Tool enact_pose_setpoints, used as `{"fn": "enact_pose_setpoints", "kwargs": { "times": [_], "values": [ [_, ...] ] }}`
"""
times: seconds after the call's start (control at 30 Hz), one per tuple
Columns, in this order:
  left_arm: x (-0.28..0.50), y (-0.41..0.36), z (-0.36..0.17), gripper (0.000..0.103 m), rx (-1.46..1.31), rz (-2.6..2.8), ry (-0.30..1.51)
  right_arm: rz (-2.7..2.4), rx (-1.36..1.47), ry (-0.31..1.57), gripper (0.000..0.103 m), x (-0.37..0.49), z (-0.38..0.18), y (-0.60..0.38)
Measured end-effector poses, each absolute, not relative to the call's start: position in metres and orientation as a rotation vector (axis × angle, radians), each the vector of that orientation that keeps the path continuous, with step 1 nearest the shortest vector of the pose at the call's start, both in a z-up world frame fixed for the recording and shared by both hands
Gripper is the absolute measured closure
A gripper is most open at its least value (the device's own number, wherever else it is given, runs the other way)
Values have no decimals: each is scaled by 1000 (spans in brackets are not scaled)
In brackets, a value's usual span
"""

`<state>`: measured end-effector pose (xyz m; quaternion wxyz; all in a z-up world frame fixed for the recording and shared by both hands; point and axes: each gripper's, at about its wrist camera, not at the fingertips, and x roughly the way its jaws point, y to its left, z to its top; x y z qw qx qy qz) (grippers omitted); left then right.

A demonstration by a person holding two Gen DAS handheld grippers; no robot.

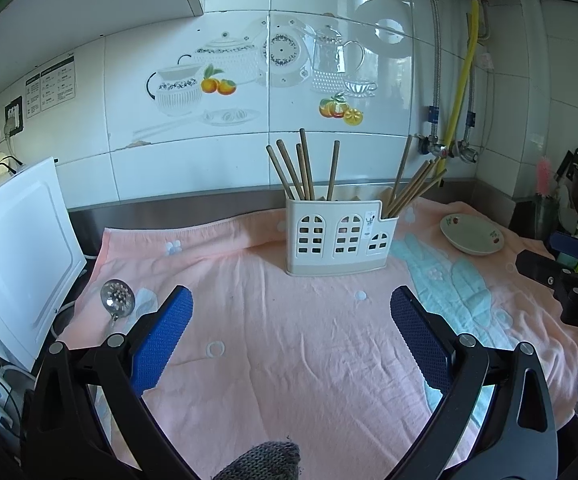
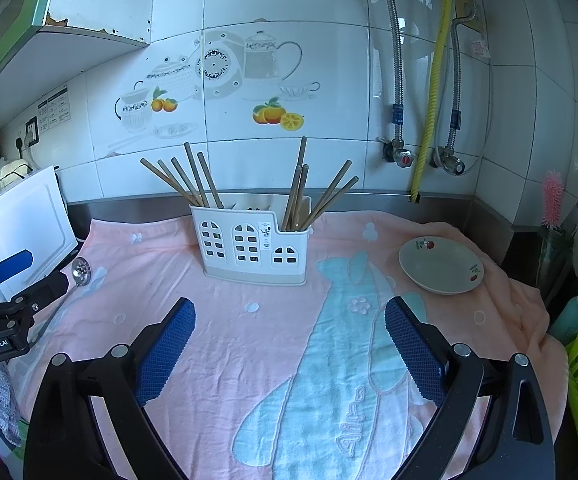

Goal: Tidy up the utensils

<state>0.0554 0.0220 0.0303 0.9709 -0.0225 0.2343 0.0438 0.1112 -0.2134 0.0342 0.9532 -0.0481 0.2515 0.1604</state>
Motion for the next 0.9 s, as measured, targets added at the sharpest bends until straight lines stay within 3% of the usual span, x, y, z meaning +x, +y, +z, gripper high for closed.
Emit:
{"fn": "enact_pose_setpoints", "kwargs": {
  "times": [0.9],
  "values": [
    [53,21,27,5,-44,84,472,332,-102,520,11,111,31,-210]
  ]
}}
